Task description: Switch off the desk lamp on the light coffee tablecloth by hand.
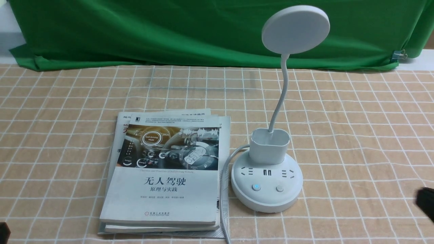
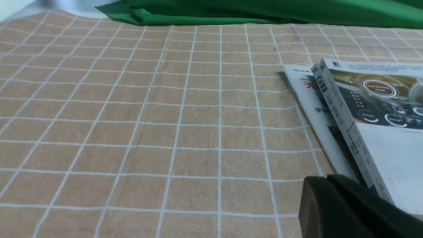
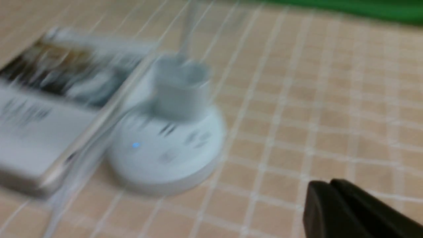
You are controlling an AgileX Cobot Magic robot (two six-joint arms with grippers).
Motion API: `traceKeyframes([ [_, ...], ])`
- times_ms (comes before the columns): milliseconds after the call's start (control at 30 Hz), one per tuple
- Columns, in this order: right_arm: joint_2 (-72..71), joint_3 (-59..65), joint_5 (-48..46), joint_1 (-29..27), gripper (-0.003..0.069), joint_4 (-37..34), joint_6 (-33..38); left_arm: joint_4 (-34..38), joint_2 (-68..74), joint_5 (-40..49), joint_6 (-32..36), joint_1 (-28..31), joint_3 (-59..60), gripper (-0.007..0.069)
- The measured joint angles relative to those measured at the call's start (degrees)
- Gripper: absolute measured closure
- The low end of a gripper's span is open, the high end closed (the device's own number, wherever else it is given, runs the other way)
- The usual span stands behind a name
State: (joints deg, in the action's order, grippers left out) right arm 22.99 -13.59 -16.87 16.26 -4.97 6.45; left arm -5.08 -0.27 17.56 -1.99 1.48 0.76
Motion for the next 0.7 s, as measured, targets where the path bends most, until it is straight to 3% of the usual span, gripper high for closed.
traceKeyframes([
  [333,-21.8,13.9,5.1,-6.7,0.0630,0.2,1.2,0.0,0.0,0.0,0.1,0.0,0.0,0.0620],
  [700,-22.9,13.9,2.5,-7.3,0.0617,0.3,1.3,0.0,0.0,0.0,0.1,0.0,0.0,0.0620],
])
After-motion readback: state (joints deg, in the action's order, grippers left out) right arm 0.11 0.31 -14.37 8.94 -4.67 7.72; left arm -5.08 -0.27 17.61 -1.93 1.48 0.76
